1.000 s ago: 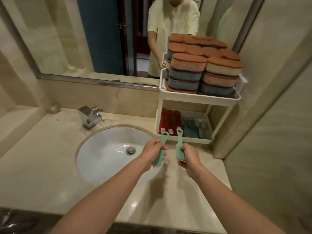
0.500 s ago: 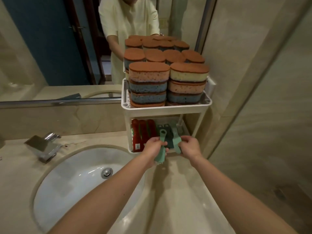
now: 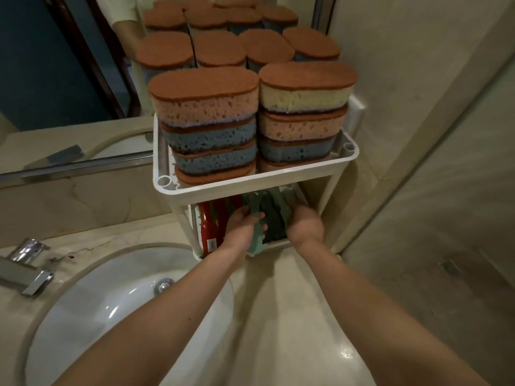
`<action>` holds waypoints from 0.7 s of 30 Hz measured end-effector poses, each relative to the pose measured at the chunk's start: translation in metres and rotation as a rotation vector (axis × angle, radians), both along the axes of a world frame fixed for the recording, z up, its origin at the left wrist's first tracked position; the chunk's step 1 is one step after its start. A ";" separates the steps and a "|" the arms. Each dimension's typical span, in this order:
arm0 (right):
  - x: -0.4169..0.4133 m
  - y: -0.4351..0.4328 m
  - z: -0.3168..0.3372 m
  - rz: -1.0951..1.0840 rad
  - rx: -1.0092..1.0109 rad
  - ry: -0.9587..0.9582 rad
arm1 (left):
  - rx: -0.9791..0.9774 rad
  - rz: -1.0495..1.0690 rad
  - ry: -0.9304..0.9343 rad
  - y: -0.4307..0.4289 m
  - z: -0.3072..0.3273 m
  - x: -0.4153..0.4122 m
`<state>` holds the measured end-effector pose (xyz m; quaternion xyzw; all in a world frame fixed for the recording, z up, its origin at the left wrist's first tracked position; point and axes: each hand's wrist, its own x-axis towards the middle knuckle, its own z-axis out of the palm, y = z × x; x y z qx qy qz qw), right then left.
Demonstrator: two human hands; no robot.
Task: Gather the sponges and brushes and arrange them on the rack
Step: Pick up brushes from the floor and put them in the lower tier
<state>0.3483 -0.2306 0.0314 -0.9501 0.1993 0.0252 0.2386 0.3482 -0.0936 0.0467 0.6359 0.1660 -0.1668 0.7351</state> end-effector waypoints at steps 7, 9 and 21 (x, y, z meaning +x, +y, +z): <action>0.009 0.000 -0.016 0.030 -0.063 0.069 | -0.014 -0.001 -0.006 0.001 -0.008 0.004; 0.010 0.000 -0.016 0.043 -0.057 0.075 | -0.007 -0.004 0.010 0.000 -0.008 0.005; -0.003 -0.007 -0.014 0.101 -0.077 0.161 | -0.038 0.006 0.093 -0.012 -0.010 -0.003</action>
